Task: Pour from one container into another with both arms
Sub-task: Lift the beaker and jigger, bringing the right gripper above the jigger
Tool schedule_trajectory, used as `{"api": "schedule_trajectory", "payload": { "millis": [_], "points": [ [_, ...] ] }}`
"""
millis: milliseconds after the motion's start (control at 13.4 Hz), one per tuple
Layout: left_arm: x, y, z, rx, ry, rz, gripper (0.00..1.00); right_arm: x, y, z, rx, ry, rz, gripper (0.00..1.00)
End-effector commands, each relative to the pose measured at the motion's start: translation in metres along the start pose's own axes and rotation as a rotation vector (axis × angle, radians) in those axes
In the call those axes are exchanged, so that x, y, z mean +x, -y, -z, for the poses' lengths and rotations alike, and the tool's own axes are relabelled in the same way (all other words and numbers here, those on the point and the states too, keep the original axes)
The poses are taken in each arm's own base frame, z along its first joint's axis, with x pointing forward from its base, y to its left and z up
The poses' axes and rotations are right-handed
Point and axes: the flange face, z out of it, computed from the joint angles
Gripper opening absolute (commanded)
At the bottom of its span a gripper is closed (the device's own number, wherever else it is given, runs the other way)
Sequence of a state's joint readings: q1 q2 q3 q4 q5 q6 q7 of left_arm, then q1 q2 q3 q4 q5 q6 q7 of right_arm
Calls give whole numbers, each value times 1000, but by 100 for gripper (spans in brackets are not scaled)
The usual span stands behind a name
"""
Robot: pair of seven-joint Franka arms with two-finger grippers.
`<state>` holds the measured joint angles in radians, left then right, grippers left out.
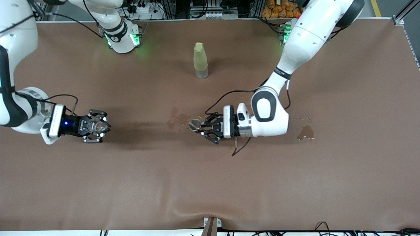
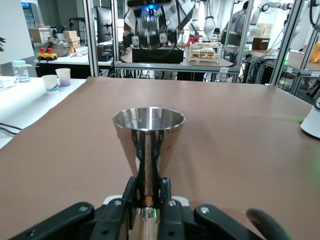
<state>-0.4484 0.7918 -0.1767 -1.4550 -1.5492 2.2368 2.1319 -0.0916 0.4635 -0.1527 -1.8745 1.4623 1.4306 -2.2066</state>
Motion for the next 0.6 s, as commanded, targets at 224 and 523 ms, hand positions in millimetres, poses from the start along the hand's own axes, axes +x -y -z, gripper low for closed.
{"api": "schedule_trajectory", "payload": {
  "millis": [224, 523],
  "points": [
    [15, -18, -50, 36, -5, -23, 0, 32, 53, -43, 55, 11, -88, 0],
    [23, -38, -91, 60, -1, -20, 0, 28, 72, -87, 84, 6, -107, 0]
  ]
}}
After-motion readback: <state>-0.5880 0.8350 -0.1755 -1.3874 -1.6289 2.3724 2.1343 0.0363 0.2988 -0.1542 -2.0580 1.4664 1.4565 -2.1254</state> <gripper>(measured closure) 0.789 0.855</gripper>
